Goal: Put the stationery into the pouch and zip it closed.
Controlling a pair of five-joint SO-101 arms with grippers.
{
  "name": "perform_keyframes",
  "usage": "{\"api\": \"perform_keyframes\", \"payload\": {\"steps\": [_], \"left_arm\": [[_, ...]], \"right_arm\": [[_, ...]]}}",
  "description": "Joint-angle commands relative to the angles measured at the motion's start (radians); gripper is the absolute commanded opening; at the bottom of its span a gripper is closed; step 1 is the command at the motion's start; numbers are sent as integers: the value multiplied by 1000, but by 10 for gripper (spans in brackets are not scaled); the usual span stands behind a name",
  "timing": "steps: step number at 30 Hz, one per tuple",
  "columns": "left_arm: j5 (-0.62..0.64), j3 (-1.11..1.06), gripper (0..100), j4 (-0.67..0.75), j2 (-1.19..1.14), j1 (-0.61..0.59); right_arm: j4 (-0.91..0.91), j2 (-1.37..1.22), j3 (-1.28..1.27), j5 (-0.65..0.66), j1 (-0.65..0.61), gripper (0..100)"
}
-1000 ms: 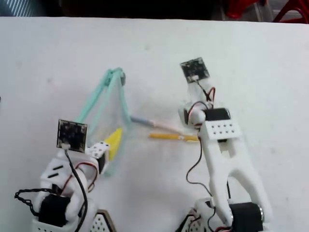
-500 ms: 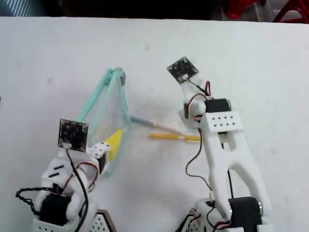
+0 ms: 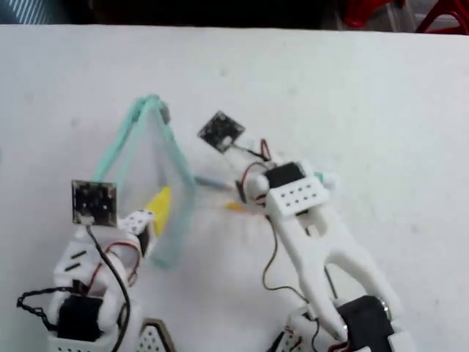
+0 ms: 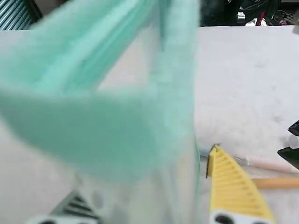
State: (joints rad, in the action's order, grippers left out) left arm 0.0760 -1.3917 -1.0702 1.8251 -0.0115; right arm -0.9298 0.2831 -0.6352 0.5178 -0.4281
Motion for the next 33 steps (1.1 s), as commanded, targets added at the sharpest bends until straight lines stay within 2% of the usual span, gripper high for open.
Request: {"api": "perform_keyframes", "payload": {"steps": [1,5,11,19,28,30,33], "left_arm": [[-6,11,256,29,-2,-13],[-6,12,256,29,-2,-15],[-6,12,256,29,-2,-16],[-6,12,256,29,-2,-16],[-6,12,256,29,-2,-15],[-6,12,256,29,-2,-15],[-6,12,256,28,-2,-15]], "right_arm": [[22,5,-3,-34,-27,159],[74,4,-35,-34,-87,159],[193,-76,-29,-43,-96,159],[113,-389,210,-44,-113,159],[154,-509,285,-41,-110,156],[151,-521,292,-38,-110,118],[151,-521,292,-44,-99,7]]}}
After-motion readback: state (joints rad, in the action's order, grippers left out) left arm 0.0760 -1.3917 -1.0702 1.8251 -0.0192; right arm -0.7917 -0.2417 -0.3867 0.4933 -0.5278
